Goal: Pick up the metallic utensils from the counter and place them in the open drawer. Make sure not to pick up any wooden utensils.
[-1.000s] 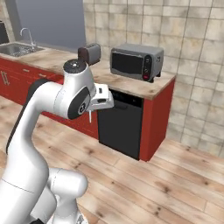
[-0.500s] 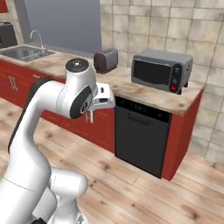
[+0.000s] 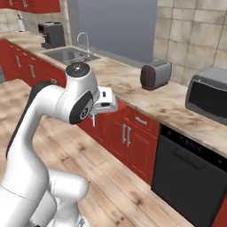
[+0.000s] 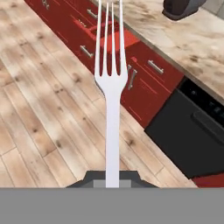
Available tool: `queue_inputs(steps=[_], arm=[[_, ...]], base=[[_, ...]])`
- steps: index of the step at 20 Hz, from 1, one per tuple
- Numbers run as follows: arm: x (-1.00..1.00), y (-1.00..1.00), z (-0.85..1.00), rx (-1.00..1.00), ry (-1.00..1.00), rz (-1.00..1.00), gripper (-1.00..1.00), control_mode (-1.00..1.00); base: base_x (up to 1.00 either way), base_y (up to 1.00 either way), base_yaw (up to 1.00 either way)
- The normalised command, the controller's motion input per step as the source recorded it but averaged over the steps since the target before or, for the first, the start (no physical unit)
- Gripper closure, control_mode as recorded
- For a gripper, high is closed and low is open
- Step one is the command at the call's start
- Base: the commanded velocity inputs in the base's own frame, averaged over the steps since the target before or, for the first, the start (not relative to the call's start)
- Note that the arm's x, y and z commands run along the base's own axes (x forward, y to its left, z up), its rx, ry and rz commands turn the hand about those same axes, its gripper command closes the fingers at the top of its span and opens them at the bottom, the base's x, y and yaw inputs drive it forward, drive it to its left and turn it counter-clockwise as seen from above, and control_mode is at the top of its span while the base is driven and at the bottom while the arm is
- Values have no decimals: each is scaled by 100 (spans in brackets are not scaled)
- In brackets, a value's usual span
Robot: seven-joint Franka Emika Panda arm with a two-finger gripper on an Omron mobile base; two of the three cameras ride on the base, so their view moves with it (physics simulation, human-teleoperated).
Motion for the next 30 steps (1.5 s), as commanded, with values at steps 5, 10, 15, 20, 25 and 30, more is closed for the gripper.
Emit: queue_inputs(steps=[5, 10, 15, 20, 25, 30], arm=[[0, 0, 0, 0, 0, 0, 100, 100], [0, 0, 0, 0, 0, 0, 100, 100], [0, 0, 0, 0, 0, 0, 100, 100], [0, 0, 0, 0, 0, 0, 100, 100], [0, 0, 0, 0, 0, 0, 100, 100], [0, 0, 0, 0, 0, 0, 100, 100]], base=[[100, -38, 49], [75, -18, 53], [56, -2, 63], [58, -24, 50], [11, -62, 10], [1, -62, 2]])
